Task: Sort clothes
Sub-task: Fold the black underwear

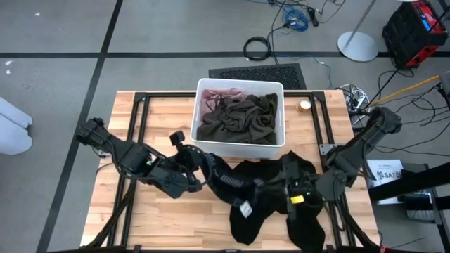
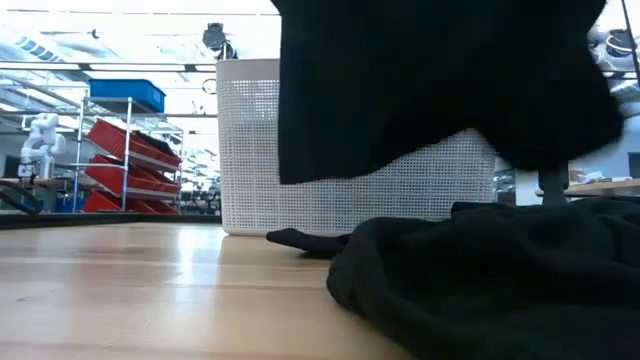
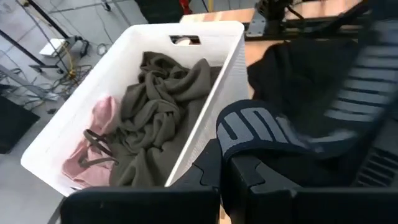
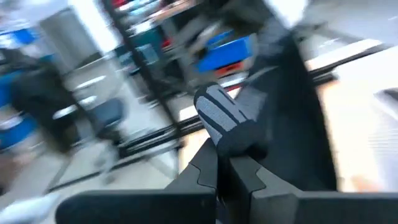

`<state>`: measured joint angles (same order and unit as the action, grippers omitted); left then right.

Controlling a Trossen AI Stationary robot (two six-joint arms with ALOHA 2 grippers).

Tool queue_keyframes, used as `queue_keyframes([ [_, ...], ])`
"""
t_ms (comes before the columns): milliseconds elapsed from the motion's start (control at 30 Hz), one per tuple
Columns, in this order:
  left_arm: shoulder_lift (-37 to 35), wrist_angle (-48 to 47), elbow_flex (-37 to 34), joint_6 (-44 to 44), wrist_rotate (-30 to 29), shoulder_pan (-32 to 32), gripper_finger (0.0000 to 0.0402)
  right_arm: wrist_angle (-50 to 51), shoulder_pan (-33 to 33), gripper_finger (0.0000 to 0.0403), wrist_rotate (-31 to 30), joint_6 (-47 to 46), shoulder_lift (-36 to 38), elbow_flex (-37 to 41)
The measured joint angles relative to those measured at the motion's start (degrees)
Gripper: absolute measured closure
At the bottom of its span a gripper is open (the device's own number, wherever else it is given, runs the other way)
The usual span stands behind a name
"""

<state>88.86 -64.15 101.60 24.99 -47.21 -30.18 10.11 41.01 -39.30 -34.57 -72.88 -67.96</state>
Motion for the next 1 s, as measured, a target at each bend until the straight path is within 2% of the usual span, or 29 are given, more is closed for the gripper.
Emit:
queue_keyframes([
  [33, 0.03, -0.22, 0.00, -0.02, 0.47, -0.16, 0.0396, 1.42, -0.12, 0.0403, -0.43, -0.02, 0.20, 0.00],
  [167, 0.86, -6.68, 0.00, 2.19, 2.89, -0.28, 0.0396, 4.22, -2.56, 0.0403, 8.12, 0.07, -0.59, 0.02],
  [267, 1.83, -11.39, -1.22, 6.50, 4.44, -0.57, 0.0396, 3.89, -3.22, 0.0403, 10.56, 0.08, -1.86, 0.09],
  [467, 1.88, -9.24, -13.03, 12.72, 8.41, -4.13, 0.0396, 3.94, -2.20, 0.0403, 14.40, -1.78, -5.88, 0.09],
  [567, 1.89, -2.28, -21.42, 17.33, 9.47, -6.89, 0.0396, 3.72, -1.63, 0.0403, 16.37, -3.53, -8.92, 0.09],
  [700, 1.93, 15.38, -32.42, 20.96, 11.39, -10.38, 0.0396, 1.29, -1.99, 0.0403, 17.69, -5.35, -14.85, 0.09],
  [867, 1.95, 36.15, -42.53, 21.74, 11.90, -12.35, 0.0396, -7.38, -3.86, 0.0403, 25.09, -6.42, -22.72, 0.09],
  [1000, 1.95, 40.75, -46.24, 22.38, 17.91, -12.34, 0.0391, -13.51, -5.34, 0.0403, 29.65, -6.79, -27.01, 0.09],
])
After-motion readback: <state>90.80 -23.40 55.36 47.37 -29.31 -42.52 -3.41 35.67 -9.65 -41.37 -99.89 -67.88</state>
